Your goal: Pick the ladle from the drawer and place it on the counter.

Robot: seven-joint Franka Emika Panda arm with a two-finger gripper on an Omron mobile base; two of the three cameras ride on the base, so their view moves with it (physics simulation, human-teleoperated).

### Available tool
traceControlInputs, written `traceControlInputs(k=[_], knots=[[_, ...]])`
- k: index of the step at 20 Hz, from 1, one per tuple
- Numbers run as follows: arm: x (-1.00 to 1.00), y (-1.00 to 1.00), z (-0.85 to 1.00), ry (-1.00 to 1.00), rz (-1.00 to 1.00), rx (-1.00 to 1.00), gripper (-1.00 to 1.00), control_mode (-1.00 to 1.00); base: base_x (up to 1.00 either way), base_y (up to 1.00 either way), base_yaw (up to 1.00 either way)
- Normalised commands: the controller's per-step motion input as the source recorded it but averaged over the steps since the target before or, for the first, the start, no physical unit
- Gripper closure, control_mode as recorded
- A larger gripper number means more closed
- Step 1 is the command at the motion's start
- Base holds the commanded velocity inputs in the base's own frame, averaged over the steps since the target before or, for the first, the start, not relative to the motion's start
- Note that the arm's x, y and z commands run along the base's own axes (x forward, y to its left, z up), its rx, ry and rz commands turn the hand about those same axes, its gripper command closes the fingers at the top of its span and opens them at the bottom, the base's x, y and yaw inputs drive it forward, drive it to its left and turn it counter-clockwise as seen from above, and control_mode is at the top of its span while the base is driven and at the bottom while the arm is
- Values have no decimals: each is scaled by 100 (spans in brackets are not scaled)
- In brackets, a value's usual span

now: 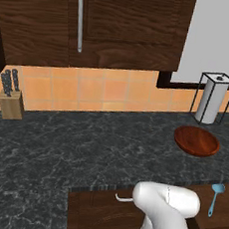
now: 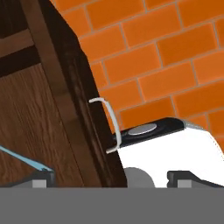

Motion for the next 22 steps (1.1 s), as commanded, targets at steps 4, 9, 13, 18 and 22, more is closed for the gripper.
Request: traceControlInputs(k=[4,9,13,18,22], knots=[[67,22,-61,0,-8,-3,-100,-100,0,0,0],[23,-5,-78,11,-1,0,-100,-100,0,0,0],[1,-15,-77,15,0,0,-100,-100,0,0,0],[-83,-27,-100,3,0,0,-100,-100,0,0,0],[-100,-93,-81,10,0,6,-100,-100,0,0,0]])
